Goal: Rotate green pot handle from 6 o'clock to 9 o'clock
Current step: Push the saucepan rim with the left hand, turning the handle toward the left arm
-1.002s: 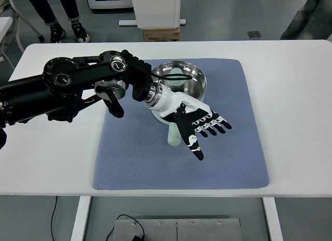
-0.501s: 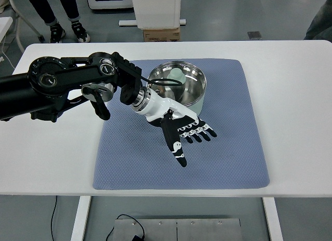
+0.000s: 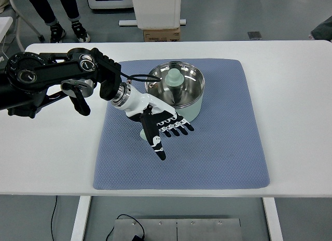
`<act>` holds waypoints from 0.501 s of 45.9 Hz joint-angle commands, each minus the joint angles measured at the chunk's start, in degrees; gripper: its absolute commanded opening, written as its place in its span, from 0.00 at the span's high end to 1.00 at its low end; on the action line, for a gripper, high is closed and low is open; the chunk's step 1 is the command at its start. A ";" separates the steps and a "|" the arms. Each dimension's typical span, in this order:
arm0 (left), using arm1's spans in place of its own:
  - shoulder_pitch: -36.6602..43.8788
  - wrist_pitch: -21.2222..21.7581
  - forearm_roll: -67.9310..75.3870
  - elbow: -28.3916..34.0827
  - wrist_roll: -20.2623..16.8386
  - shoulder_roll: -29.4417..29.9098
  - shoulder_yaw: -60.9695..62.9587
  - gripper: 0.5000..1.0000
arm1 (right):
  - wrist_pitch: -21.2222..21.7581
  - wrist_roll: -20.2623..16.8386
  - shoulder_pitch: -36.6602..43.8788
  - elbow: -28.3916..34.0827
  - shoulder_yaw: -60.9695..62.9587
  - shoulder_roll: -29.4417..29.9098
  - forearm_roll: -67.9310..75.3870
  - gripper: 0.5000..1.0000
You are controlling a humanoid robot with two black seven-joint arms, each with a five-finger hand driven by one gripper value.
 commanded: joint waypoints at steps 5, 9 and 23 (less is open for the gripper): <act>-0.87 0.00 0.00 -0.08 -0.01 1.21 1.55 0.00 | 0.00 0.01 0.00 -0.02 -0.01 0.00 0.00 0.00; -1.22 0.00 0.00 -0.08 0.08 1.91 1.64 0.00 | 0.00 0.01 0.00 -0.02 -0.01 0.00 0.00 0.00; -2.45 0.00 0.09 0.01 0.34 4.10 3.83 0.00 | 0.00 0.01 0.00 -0.02 0.08 0.00 0.00 0.00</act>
